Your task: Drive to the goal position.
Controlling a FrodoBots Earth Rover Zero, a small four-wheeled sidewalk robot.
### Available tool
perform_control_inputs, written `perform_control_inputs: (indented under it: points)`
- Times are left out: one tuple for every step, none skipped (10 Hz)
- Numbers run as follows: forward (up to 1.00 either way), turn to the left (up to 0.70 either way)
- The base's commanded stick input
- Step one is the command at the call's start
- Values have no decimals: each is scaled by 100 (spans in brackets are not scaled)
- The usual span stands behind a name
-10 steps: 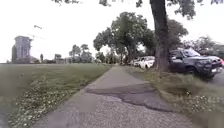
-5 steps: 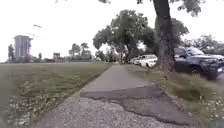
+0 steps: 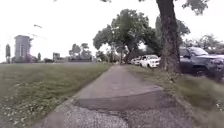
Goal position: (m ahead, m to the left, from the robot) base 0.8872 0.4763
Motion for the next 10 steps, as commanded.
perform_control_inputs:
  points:
    - [70,0]
    - [70,0]
    - [70,0]
    - [70,0]
    - [70,0]
    - [70,0]
    - [70,0]
    - [70,0]
    - [70,0]
    - [70,0]
